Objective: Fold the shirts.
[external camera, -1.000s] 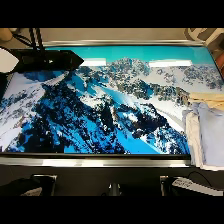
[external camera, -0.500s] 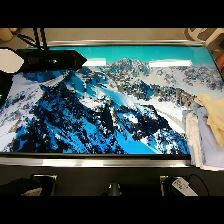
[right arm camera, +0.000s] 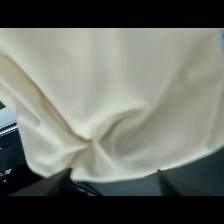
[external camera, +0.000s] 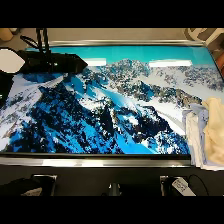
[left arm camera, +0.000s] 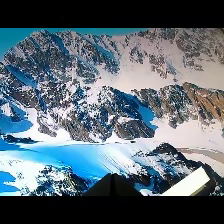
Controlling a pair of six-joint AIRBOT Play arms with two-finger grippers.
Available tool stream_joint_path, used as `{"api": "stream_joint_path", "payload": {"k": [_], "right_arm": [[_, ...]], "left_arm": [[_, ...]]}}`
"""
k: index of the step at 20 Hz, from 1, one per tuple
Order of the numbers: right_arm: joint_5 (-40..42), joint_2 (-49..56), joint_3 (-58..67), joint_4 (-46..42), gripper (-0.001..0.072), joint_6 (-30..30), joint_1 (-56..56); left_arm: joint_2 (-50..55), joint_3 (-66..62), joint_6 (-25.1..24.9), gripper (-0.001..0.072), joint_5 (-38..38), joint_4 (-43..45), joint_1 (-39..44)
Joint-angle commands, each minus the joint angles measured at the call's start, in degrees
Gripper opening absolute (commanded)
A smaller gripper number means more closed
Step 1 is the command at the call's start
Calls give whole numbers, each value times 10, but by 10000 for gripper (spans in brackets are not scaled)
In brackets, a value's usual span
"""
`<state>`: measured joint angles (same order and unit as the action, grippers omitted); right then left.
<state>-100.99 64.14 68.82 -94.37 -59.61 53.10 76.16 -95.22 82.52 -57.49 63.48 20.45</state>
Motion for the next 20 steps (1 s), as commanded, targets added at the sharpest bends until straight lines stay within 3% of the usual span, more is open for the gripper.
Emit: {"api": "stream_joint_path", "payload": {"k": [1, 3, 6, 7, 9, 10, 12, 13, 15, 16, 20], "right_arm": [[62, -1, 8, -6, 700, 25, 0], [132, -1, 56, 13, 694, 40, -1], [278, -1, 170, 143, 689, 110, -15], [317, -1, 203, 161, 680, 120, -41], [361, -1, 240, 162, 667, 123, -137], [356, 2, 240, 160, 667, 118, -199], [292, 30, 240, 120, 667, 68, -327], [241, 55, 240, 97, 668, 26, -385], [134, 111, 240, 112, 672, -5, -459], [97, 136, 237, 125, 672, -6, -484], [68, 173, 209, 128, 672, -6, -539]], "left_arm": [[-1, -2, -3, 25, -24, 0, -1], [-12, -2, -25, 25, -71, 1, -10], [-36, -2, -30, 23, -101, 41, -33], [-42, -7, -16, 23, -103, 94, -36], [-37, -28, 66, 23, -129, 284, -28], [-33, -28, 101, 23, -145, 361, -24], [-14, -26, 140, 28, -193, 406, -34], [-3, -17, 146, 94, -219, 397, -39], [5, 23, 146, 514, -277, 382, -39], [-1, 60, 145, 562, -287, 373, -37], [-24, 169, 146, 560, -277, 372, -35]]}}
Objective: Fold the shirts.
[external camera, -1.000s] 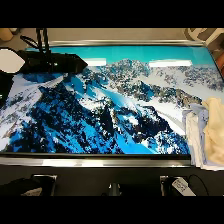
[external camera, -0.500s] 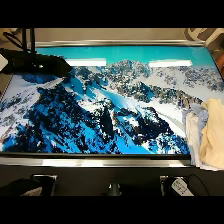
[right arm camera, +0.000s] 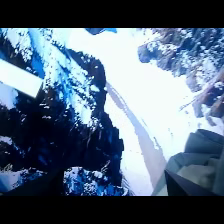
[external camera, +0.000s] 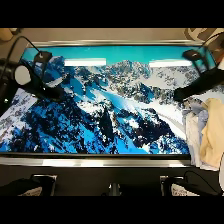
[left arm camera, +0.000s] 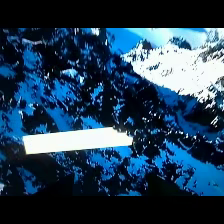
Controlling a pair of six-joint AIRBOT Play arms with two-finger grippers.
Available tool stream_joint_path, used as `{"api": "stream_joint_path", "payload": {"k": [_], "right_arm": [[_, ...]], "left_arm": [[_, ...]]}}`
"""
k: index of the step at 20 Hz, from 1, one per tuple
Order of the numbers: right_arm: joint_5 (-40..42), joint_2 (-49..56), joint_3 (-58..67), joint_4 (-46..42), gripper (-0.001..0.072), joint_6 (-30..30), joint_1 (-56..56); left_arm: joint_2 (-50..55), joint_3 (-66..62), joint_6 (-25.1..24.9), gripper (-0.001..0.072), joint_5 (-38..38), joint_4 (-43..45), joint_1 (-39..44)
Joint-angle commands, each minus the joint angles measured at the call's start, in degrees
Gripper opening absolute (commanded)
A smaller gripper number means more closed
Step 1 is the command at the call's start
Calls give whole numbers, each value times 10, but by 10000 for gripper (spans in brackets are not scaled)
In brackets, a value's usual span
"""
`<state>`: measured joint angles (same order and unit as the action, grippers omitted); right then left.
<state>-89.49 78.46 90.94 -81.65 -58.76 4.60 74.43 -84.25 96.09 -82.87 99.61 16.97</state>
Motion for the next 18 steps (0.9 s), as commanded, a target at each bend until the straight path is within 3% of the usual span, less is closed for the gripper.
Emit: {"api": "stream_joint_path", "payload": {"k": [1, 18], "right_arm": [[-44, 30, -12, 1, 672, -14, -56], [-49, 30, -12, -22, 672, -14, -55]], "left_arm": [[-5, 58, 10, 560, -28, 11, 0], [-5, 56, 9, 560, -26, 11, 0]]}}
